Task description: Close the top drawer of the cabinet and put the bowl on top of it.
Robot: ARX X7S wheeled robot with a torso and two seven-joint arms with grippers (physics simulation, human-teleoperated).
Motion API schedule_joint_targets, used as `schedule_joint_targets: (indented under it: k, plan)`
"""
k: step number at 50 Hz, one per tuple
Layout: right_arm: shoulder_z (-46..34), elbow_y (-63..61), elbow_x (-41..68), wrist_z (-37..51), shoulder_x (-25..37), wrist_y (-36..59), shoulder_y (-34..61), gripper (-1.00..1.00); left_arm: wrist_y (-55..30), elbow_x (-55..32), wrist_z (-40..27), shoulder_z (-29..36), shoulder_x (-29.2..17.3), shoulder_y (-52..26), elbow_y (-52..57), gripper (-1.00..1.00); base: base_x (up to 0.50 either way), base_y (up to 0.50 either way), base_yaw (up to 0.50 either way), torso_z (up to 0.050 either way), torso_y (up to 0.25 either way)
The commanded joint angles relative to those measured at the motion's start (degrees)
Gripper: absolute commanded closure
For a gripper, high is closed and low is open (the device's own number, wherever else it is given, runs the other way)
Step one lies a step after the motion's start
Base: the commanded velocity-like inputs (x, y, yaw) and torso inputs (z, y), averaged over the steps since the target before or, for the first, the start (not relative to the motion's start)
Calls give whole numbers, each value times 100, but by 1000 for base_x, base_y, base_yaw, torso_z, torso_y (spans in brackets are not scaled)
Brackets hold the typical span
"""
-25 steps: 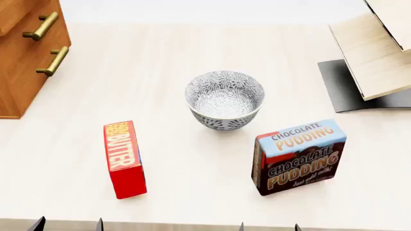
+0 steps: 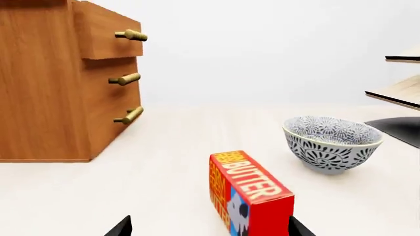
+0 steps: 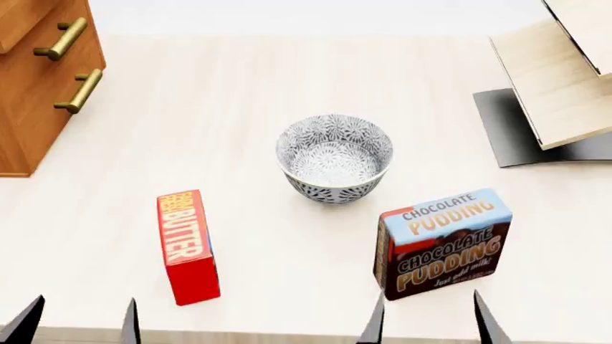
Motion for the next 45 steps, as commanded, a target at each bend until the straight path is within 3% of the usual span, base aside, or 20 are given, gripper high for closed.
schedule_joint_targets:
  k: [1,8,23,45]
  plan:
    - [16,-1549,-50,63,250,1057,147,-100,-953,-4,-218,112,-197,-70,1457,-100,0,0,0,0,0]
    - [-3,-2018,-45,65,333,1483,268,-100,-1211,-16,-295,182,-253,-160,1825,-100,0,0,0,0,0]
    - [-19,-1758,104,130,394,1261,138,-100,-1060,-117,-446,188,-323,-165,1682,-100,0,11,0,0,0]
    - [-121,-1616,258,190,469,1109,105,-100,-950,-209,-571,277,-449,-133,1617,-100,0,500,0,0,0]
